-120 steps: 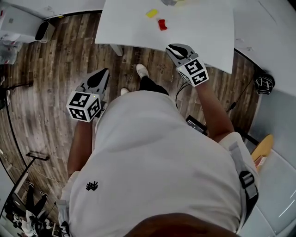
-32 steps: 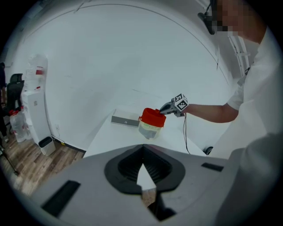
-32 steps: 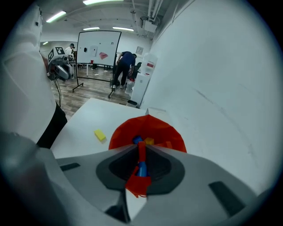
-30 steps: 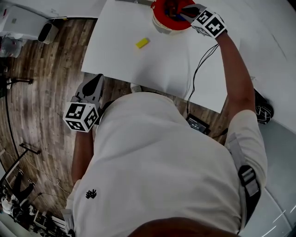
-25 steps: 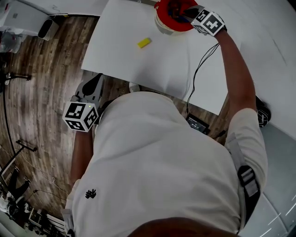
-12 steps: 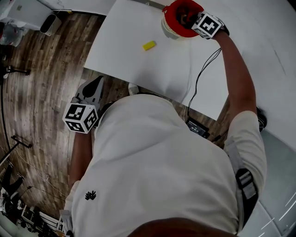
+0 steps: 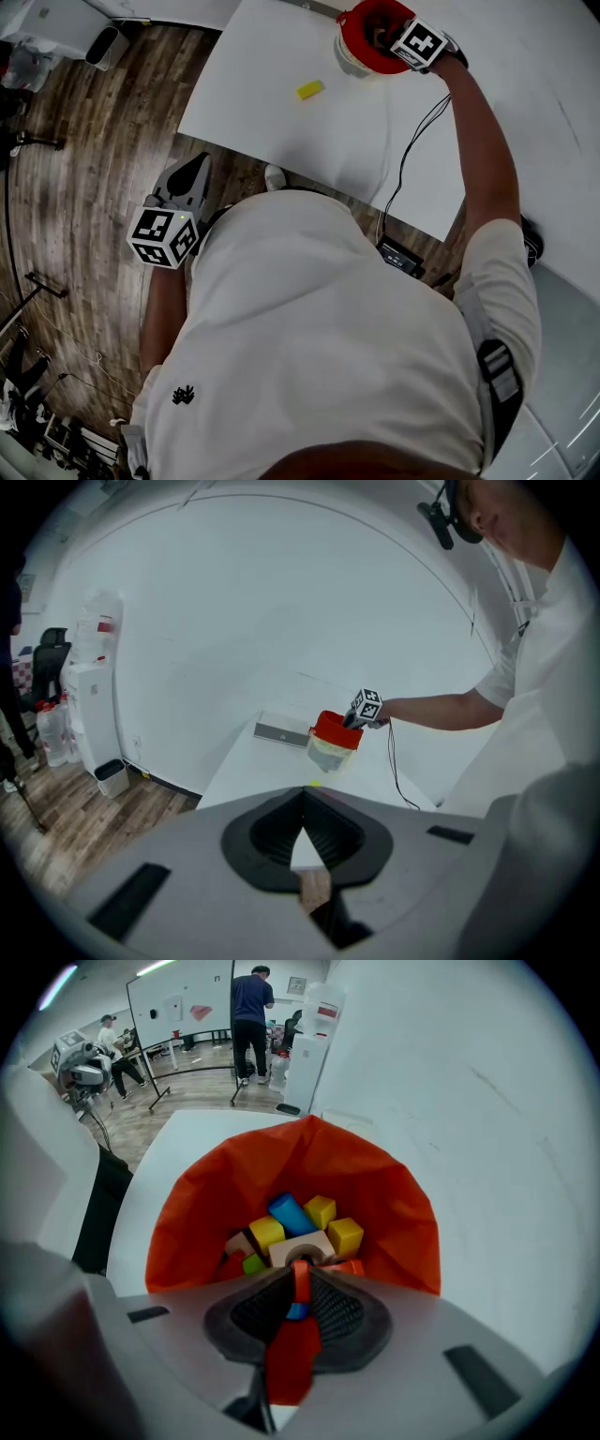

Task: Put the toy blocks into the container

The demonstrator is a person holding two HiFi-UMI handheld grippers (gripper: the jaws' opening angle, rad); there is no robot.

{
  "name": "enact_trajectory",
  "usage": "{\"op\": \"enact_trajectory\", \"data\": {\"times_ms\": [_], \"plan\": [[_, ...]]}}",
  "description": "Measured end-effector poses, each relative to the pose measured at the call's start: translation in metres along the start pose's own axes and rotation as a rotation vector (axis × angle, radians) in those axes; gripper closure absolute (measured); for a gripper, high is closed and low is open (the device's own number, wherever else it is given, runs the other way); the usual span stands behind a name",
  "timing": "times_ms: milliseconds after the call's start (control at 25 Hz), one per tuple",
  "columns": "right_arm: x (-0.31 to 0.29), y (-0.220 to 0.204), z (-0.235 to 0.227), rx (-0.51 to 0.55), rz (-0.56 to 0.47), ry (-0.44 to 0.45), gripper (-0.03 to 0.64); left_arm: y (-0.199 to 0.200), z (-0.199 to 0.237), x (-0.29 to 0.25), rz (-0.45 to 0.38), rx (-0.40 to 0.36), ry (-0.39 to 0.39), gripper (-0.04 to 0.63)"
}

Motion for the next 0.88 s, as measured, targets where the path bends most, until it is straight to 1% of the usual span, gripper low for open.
{"op": "enact_trajectory", "data": {"times_ms": [160,360,440,480,640,880], "plan": [[-0.002,-0.003,0.000,0.008,0.049,-0.017,0.555,0.001,0.000,0.008,-0.001,-0.002,-0.001,0.589],[-0.004,-0.006,-0.001,-0.001,0.069,-0.030,0.549,-0.001,0.004,0.015,0.005,0.001,0.001,0.588],[-0.004,-0.006,0.000,0.001,0.086,-0.030,0.518,-0.002,0.006,0.019,0.007,0.002,0.000,0.588],[-0.004,-0.006,0.001,-0.002,0.088,-0.033,0.514,-0.003,0.007,0.021,0.008,0.002,-0.002,0.589],[0.007,-0.010,-0.003,-0.052,0.051,-0.079,0.505,-0.005,0.010,0.030,0.005,0.000,-0.012,0.588],[0.041,-0.004,0.004,-0.131,-0.062,-0.175,0.512,-0.008,0.021,0.043,-0.003,-0.011,-0.038,0.589]]}}
Point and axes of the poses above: the fingertips, and each gripper's own axes: x backward along the fingers, z to its left, y out of its top, the point moved 2 cm from there along x, backward along the fingers
